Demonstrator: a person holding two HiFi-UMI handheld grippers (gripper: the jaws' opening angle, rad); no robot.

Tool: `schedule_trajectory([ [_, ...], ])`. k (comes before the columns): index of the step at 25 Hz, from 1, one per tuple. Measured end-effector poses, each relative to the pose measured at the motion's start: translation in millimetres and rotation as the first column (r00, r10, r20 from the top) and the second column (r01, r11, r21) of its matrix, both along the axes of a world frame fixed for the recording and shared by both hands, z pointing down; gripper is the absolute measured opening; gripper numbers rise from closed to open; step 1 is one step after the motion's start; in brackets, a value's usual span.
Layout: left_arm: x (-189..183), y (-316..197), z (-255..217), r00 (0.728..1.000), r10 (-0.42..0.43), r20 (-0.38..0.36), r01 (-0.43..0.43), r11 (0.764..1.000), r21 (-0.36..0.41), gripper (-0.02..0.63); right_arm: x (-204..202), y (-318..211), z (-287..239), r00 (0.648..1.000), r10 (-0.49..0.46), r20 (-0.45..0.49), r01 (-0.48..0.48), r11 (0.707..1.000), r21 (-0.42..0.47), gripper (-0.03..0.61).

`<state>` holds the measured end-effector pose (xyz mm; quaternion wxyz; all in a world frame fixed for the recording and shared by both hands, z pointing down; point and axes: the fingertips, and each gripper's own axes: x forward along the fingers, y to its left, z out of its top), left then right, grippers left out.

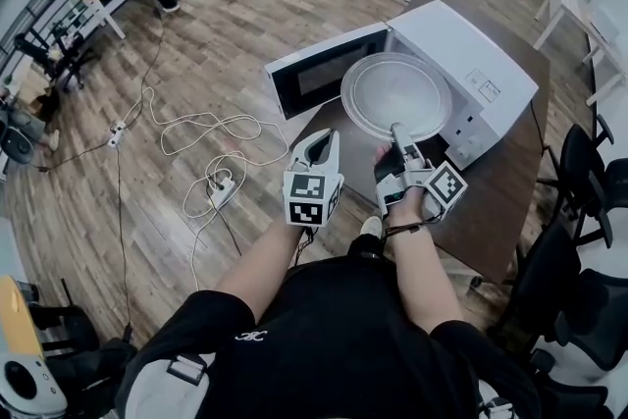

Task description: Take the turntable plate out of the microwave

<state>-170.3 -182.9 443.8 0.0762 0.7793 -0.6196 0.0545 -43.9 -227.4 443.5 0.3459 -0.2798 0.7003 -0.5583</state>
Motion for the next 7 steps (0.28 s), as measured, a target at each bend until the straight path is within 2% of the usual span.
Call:
schedule_trajectory([
  [7, 0.2, 2.2, 2.7, 1.000, 0.000, -0.001, 0.000, 1.000, -0.002, 0.011, -0.2, 1.9, 4.7, 1.000, 0.001, 0.006, -0.001, 1.000, -0.015, 0.067],
])
